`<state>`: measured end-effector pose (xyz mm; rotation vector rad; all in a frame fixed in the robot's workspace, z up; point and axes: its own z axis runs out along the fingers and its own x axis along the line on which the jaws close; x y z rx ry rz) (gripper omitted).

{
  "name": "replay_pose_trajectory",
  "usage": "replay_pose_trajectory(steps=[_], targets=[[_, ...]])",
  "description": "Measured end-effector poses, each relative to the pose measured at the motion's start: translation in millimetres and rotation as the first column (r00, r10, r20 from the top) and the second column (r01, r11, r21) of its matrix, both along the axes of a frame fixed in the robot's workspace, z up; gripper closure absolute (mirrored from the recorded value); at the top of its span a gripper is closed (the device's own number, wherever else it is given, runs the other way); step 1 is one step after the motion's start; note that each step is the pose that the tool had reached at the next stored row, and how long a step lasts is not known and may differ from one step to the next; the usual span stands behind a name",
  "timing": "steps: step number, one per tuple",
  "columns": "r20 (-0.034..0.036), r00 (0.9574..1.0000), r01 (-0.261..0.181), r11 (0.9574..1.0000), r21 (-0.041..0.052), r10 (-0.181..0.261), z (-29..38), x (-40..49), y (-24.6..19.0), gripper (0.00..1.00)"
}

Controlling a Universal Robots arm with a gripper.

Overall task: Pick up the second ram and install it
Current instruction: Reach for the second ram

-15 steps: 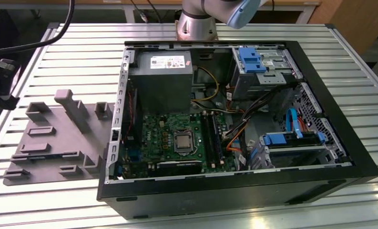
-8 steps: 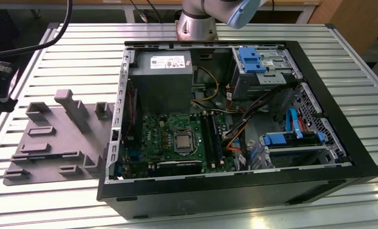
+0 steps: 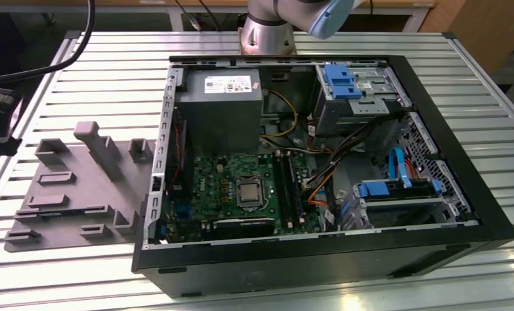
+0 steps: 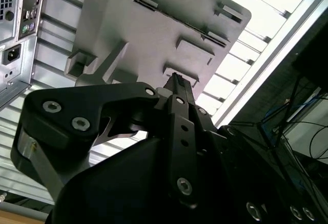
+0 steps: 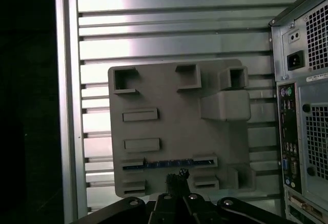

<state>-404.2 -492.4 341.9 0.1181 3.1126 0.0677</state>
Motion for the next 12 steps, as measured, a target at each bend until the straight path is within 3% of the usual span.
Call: replay_pose_trajectory(steps=[12], targets=[[0.0001, 1.0, 0.0, 1.0, -0.0001, 0.0, -6.8, -4.2, -2.0, 0.89]])
